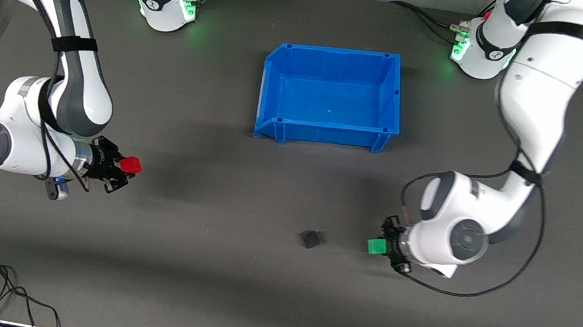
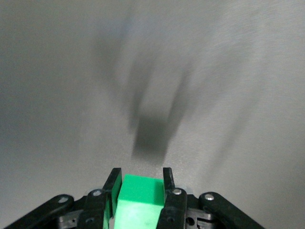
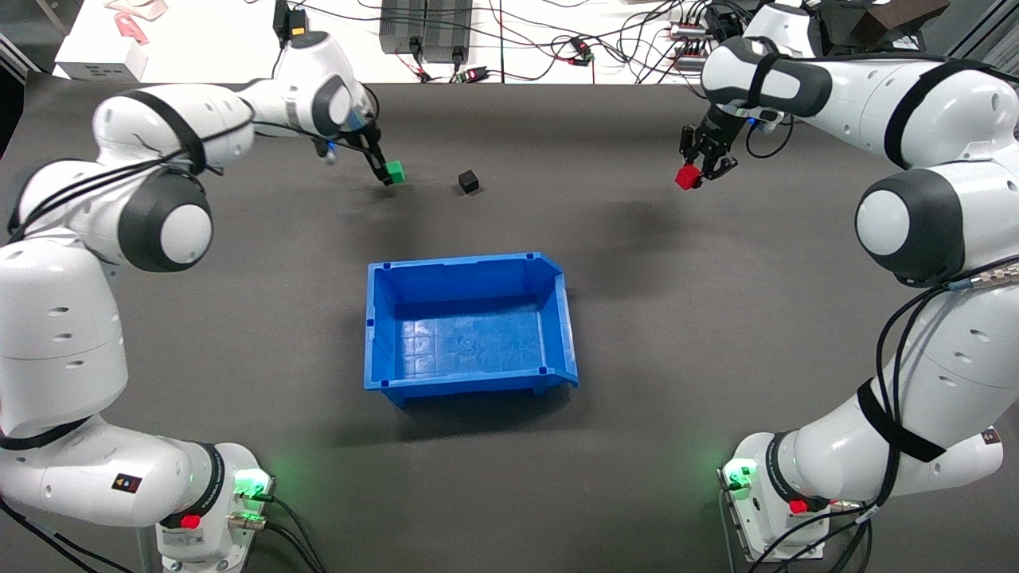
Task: Attach green and red cubes to black cube
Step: 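Carry the red cube with the right gripper while the left gripper carries green, then press the red and green cubes against the black cube with both grippers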
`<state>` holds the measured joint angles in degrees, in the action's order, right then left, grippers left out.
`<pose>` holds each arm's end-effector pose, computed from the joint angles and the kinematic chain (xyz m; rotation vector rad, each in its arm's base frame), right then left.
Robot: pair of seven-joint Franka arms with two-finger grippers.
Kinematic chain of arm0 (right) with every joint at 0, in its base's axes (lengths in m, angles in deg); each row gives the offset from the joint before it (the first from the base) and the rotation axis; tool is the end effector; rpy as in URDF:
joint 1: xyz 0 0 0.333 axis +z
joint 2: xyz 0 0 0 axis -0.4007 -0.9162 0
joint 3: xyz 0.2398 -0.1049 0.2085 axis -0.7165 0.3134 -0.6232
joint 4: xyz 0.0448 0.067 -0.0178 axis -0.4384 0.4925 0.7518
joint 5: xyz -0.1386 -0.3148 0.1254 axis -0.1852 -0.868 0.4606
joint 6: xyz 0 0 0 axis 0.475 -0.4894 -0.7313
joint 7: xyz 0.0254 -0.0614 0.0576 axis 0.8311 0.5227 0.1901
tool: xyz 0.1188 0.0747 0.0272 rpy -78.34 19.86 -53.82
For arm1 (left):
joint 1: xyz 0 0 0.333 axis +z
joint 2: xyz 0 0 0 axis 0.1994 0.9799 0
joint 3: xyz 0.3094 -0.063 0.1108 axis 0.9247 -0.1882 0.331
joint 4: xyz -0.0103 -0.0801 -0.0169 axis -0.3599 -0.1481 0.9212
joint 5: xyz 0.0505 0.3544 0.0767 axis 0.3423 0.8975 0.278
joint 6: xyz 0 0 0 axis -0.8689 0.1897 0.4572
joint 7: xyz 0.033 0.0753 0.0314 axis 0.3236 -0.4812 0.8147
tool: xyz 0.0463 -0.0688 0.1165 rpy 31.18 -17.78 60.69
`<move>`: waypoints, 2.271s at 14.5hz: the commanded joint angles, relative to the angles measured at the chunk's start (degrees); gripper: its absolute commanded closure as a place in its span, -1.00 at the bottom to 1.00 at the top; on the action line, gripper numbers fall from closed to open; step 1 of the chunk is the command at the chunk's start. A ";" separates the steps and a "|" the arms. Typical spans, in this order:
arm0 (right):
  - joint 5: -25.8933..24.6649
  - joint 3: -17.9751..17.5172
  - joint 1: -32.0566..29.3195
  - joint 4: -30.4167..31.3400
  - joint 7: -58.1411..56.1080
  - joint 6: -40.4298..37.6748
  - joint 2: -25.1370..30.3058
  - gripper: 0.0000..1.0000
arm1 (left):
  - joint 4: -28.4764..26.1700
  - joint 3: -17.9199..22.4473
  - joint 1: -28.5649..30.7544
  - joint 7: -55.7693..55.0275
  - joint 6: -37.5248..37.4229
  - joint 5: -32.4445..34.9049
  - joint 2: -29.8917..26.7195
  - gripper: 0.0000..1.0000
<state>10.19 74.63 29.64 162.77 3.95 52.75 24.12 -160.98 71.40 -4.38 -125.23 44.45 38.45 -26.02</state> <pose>0.6132 0.0805 0.2953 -2.5839 1.6996 0.4779 0.6598 -0.2597 0.2092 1.6557 2.6198 -0.2508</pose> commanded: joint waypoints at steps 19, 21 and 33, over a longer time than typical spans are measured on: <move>-1.18 0.26 20.70 -26.10 58.93 11.19 -23.46 1.00 | 11.72 1.32 -11.80 -28.80 0.80 7.98 8.88 1.00; -1.52 0.26 21.76 -26.90 57.89 11.54 -24.08 1.00 | 11.72 1.32 -12.77 -29.86 0.80 8.07 8.88 1.00; -8.56 0.43 28.70 -28.13 61.83 16.99 -26.54 1.00 | 13.31 0.71 -17.07 -15.14 4.38 10.44 8.35 1.00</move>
<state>3.73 74.35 56.75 137.35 63.41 69.55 -0.51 -148.61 71.37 -19.26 -145.55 46.76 48.36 -17.99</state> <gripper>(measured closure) 0.604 0.604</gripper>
